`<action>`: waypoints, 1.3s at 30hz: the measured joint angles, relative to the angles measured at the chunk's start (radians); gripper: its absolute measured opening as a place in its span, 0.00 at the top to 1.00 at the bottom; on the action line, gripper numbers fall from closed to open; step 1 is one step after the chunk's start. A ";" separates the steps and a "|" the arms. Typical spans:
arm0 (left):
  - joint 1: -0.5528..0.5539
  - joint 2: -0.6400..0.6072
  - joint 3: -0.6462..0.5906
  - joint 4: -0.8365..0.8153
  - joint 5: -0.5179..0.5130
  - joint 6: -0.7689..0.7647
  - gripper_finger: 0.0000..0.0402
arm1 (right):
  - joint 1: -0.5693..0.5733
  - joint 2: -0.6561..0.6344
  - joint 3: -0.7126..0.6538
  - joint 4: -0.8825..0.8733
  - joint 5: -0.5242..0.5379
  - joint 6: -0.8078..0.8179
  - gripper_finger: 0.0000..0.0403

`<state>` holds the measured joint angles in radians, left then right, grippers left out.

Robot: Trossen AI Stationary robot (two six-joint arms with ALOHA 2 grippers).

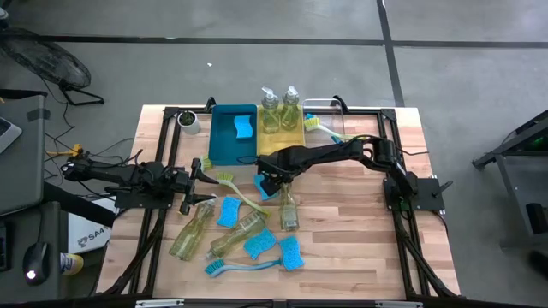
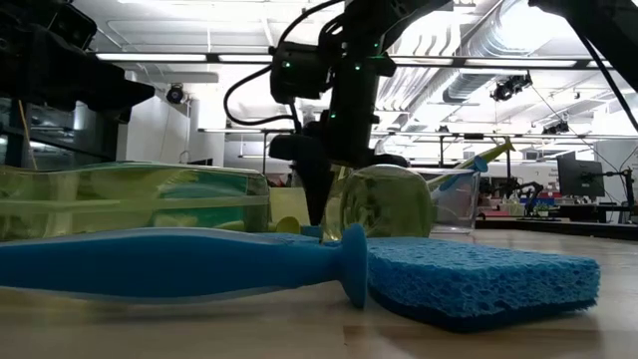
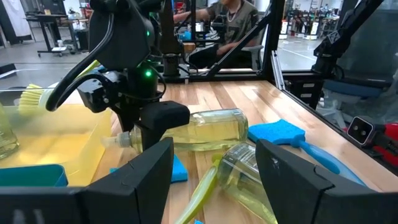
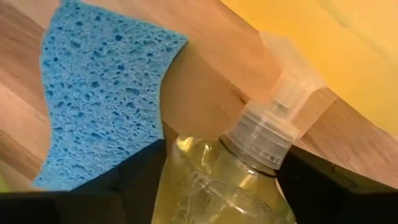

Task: Pick & Place Kitchen Sink Supplies
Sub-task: Put the dishwashing liquid into the yellow bin

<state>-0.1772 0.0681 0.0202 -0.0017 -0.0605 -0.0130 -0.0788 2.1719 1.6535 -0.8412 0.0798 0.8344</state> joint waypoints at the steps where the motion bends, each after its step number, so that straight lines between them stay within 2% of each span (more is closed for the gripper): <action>1: 0.000 0.000 0.000 0.000 0.000 0.000 0.45 | 0.000 0.000 0.000 -0.004 -0.002 0.000 0.34; 5: 0.000 0.000 0.000 0.000 0.000 -0.008 0.45 | 0.005 -0.001 0.001 -0.023 -0.022 0.003 0.39; 12: 0.000 0.000 0.000 -0.001 0.000 -0.018 0.45 | 0.010 -0.001 0.002 -0.031 -0.033 0.016 0.40; 23: 0.000 0.000 0.000 -0.001 0.000 -0.019 0.45 | 0.015 -0.015 -0.002 -0.093 -0.061 0.058 0.24; 39: 0.000 0.002 0.000 -0.001 0.000 -0.053 0.45 | 0.090 -0.068 0.000 -0.175 0.003 0.277 0.22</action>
<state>-0.1772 0.0704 0.0200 -0.0029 -0.0608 -0.0662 0.0114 2.1036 1.6539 -1.0165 0.0830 1.1115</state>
